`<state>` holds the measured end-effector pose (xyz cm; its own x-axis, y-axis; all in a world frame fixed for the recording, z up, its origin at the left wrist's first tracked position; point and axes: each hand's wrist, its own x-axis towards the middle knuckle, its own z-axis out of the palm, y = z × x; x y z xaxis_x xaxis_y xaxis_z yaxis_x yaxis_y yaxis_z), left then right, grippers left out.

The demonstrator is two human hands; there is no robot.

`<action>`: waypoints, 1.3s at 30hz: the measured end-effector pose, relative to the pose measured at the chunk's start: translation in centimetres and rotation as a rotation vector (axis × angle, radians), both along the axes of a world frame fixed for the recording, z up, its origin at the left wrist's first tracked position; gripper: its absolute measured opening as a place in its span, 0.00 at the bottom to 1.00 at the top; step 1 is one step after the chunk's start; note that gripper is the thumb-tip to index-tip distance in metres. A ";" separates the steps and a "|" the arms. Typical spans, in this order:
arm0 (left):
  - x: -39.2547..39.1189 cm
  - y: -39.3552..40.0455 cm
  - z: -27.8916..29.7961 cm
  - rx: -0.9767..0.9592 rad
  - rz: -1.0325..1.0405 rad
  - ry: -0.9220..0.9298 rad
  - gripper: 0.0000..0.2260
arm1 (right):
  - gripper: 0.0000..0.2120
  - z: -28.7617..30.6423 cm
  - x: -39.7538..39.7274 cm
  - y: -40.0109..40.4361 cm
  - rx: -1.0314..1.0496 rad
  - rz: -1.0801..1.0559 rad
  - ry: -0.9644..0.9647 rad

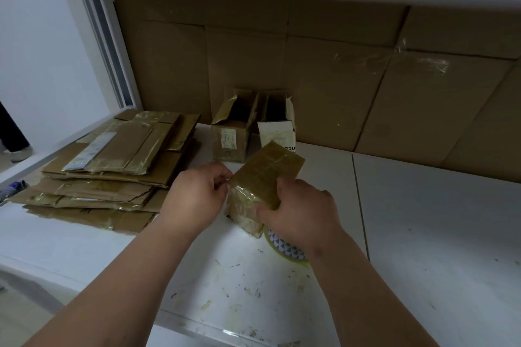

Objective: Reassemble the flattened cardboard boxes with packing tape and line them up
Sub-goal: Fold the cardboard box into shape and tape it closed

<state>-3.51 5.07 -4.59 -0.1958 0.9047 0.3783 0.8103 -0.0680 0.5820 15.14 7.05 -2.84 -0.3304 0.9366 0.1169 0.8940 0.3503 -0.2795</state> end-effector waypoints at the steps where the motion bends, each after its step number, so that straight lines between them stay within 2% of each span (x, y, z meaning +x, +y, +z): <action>1: 0.2 0.1 -0.2 0.008 0.022 -0.019 0.08 | 0.18 0.0 -0.2 0.0 0.000 0.000 0.006; 5: 1.0 0.1 -0.9 -0.003 0.127 -0.265 0.10 | 0.17 0.2 -0.8 0.0 -0.036 0.004 0.048; 7: 1.3 -0.1 -1.2 -0.020 0.129 -0.300 0.13 | 0.18 0.5 -0.8 0.1 -0.092 0.009 0.077; 11: 1.8 -0.3 -1.9 -0.106 0.065 -0.268 0.23 | 0.14 0.5 -0.4 0.1 -0.253 0.058 0.307; 13: 1.9 -0.3 -2.0 -0.159 0.013 -0.391 0.26 | 0.16 0.0 -0.2 -0.1 -0.309 0.089 0.424; 16: 2.2 -0.4 -1.7 -0.223 -0.072 -0.553 0.25 | 0.19 -0.9 0.0 -0.2 -0.350 0.136 0.556; 19: 2.6 0.1 -1.5 -0.211 -0.135 -0.742 0.18 | 0.21 -1.7 0.2 -0.5 -0.372 0.161 0.644; 24: 3.3 1.0 -1.8 -0.287 -0.124 -0.943 0.25 | 0.27 -2.7 0.5 -1.1 -0.385 0.202 0.740; 29: 3.0 0.9 -1.5 -0.348 -0.184 -1.132 0.22 | 0.25 -3.8 0.6 -1.1 -0.494 0.223 0.886; 33: 2.6 0.2 -1.1 -0.401 -0.212 -0.970 0.30 | 0.22 -4.4 1.1 -1.1 -0.599 0.243 0.993; 38: 2.9 0.0 -0.6 -0.269 -0.110 -0.674 0.19 | 0.26 -5.2 1.5 -1.4 -0.708 0.257 1.141; 39: 2.7 0.2 -0.8 -0.246 -0.079 -0.602 0.20 | 0.26 -5.3 1.6 -1.4 -0.744 0.259 1.174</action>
